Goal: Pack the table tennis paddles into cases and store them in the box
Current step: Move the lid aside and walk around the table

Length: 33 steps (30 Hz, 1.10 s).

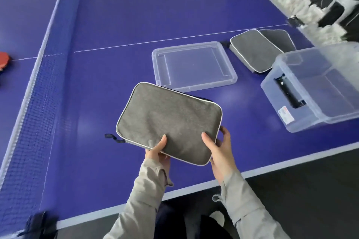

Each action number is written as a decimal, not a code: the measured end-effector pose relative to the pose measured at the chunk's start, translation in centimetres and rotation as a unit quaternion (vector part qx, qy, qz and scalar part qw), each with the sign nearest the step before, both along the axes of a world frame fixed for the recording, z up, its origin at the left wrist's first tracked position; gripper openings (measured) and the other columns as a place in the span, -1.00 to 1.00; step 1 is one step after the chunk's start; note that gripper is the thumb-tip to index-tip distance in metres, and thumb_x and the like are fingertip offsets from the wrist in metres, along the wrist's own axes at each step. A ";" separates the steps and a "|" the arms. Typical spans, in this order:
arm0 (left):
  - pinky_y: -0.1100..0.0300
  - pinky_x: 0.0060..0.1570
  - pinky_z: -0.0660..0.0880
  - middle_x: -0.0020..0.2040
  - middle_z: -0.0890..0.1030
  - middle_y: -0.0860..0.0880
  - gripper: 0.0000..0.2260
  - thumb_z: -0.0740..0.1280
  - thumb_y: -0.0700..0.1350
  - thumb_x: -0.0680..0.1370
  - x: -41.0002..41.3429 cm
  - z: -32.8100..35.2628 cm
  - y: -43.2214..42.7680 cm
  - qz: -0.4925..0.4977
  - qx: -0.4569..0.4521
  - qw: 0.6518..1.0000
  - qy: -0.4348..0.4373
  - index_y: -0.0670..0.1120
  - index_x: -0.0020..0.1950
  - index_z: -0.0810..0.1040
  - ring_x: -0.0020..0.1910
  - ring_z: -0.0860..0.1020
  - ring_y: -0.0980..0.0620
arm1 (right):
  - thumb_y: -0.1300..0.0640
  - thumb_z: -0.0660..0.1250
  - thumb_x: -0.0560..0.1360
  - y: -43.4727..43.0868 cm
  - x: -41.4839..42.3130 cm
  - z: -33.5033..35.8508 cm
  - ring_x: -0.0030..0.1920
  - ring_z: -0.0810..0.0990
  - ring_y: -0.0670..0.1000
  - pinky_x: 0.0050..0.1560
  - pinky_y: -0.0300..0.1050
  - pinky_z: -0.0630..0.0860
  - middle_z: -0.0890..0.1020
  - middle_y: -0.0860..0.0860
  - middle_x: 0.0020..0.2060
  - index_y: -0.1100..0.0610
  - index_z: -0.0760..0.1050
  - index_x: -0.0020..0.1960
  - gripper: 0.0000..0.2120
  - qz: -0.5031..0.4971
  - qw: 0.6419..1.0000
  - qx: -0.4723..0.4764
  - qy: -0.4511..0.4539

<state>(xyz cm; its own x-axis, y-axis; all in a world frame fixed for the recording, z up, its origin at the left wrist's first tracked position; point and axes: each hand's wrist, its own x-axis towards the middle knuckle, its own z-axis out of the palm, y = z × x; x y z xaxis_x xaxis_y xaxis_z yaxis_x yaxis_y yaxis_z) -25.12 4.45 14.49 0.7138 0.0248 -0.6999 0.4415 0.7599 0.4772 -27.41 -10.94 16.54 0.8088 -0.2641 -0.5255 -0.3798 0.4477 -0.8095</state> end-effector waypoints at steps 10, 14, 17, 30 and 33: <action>0.21 -0.10 0.58 0.16 0.57 -0.26 -0.37 0.47 -0.31 0.25 -6.8 1.8 -15.3 -0.113 0.044 0.990 -0.076 -0.36 0.30 0.40 0.08 0.59 -0.13 | 0.25 0.41 0.43 -16.7 -7.9 2.1 0.09 0.65 0.11 -0.03 0.08 0.62 0.67 0.07 0.08 -0.07 0.36 0.28 -0.49 -0.085 0.991 0.080 -0.059; 0.20 -0.11 0.59 -0.10 0.67 -0.06 -0.67 0.28 -0.32 0.35 -6.5 3.0 -17.0 -0.204 0.092 0.954 -0.198 -0.14 0.10 0.49 -0.08 0.64 -0.02 | 0.13 0.43 0.36 -22.2 -8.8 3.8 0.14 0.63 0.11 0.08 0.15 0.57 0.62 0.06 0.17 -0.03 0.35 0.31 -0.44 -0.090 0.986 0.099 -0.099; 0.10 -0.11 0.63 -0.03 0.68 0.00 -0.79 0.13 -0.02 0.59 -3.1 4.0 -15.6 -0.185 0.059 0.962 -0.190 0.04 0.15 0.49 -0.10 0.66 0.00 | 0.11 0.43 0.35 -26.6 -8.5 4.7 0.17 0.61 0.11 0.06 0.17 0.59 0.58 0.06 0.22 -0.03 0.37 0.31 -0.44 -0.071 0.986 0.093 -0.121; 0.36 -0.15 0.57 0.11 0.57 -0.03 -0.49 0.43 -0.43 0.36 6.7 3.8 -26.3 -0.270 0.307 0.886 -0.219 -0.07 0.24 0.47 -0.15 0.64 0.19 | -0.04 0.51 0.23 -43.2 1.3 6.5 0.04 0.67 0.01 -0.13 -0.07 0.60 0.67 0.00 0.06 -0.15 0.44 0.23 -0.41 0.032 0.995 -0.078 -0.050; 0.39 -0.20 0.56 0.05 0.58 0.03 -0.51 0.43 -0.44 0.35 8.4 4.3 -30.0 -0.248 0.309 0.888 -0.235 0.02 0.14 0.50 -0.20 0.64 0.21 | -0.14 0.49 0.23 -46.6 4.1 7.8 0.09 0.65 0.01 -0.02 -0.02 0.58 0.65 0.00 0.10 -0.14 0.44 0.23 -0.40 0.024 0.993 -0.109 -0.036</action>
<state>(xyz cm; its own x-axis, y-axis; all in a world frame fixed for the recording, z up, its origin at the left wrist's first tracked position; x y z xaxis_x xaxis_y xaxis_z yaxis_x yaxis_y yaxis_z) -16.69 -25.58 18.81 0.9536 -0.0998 -0.2840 0.2905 0.0572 0.9552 -23.34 -57.54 24.36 0.8567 -0.3255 -0.4001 -0.3333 0.2427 -0.9111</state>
